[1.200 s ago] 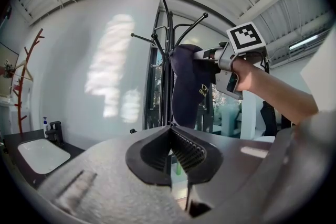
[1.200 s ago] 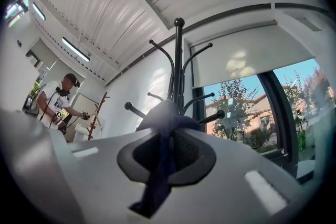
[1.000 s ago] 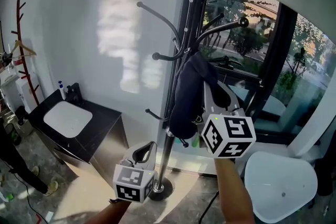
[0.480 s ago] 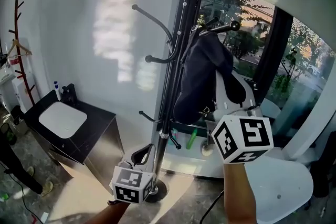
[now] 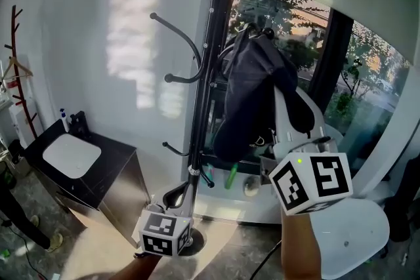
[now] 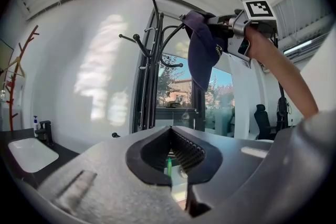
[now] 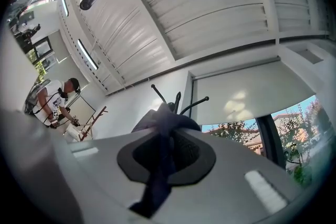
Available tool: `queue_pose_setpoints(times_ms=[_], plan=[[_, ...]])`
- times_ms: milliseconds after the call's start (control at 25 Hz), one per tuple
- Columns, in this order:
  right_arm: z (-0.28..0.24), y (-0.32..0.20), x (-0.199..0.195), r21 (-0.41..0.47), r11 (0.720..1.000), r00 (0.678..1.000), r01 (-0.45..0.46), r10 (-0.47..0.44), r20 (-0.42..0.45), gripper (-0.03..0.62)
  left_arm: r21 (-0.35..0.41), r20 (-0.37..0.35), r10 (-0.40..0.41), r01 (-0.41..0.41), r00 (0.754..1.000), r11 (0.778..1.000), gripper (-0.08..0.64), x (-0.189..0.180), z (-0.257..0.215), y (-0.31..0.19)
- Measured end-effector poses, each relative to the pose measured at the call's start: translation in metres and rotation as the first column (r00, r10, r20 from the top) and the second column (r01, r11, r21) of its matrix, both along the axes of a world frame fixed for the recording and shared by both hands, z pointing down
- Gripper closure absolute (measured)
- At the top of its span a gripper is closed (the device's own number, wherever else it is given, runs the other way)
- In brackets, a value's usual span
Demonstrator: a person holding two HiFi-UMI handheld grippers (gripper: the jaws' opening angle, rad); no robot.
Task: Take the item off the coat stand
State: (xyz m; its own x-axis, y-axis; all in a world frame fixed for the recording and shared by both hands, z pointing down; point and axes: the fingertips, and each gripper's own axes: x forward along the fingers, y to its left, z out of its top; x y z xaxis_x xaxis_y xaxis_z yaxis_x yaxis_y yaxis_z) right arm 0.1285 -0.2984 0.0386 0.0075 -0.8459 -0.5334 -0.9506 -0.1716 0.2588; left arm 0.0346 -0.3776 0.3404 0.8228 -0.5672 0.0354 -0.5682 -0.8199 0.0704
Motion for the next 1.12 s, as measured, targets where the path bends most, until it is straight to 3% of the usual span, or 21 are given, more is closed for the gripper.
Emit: queue_pose_setpoints(times_ms=[560,720,880,1120], plan=[[-0.002,0.053,0.014,0.05,0.999,1.0,-0.015,0.015,0.002,0.572,0.058,-0.015,0.07,-0.069,0.997,0.996,0.558,0.039,-0.036,0.011],[0.02,0.071,0.022,0.054,0.996,0.997,-0.076,0.077,-0.017,0.572,0.063,-0.014,0.093,-0.092,0.996,0.994,0.558,0.051,-0.037,0.018],[0.049,0.078,0.033,0.026,0.992,0.992,-0.122,0.123,-0.016,0.572,0.063,-0.017,0.116,-0.115,0.993,0.991,0.558,0.063,-0.038,0.022],[0.11,0.07,0.054,-0.067,0.989,0.987,-0.131,0.136,0.08,0.572,0.062,-0.014,0.145,-0.144,0.989,0.988,0.558,0.078,-0.035,0.031]])
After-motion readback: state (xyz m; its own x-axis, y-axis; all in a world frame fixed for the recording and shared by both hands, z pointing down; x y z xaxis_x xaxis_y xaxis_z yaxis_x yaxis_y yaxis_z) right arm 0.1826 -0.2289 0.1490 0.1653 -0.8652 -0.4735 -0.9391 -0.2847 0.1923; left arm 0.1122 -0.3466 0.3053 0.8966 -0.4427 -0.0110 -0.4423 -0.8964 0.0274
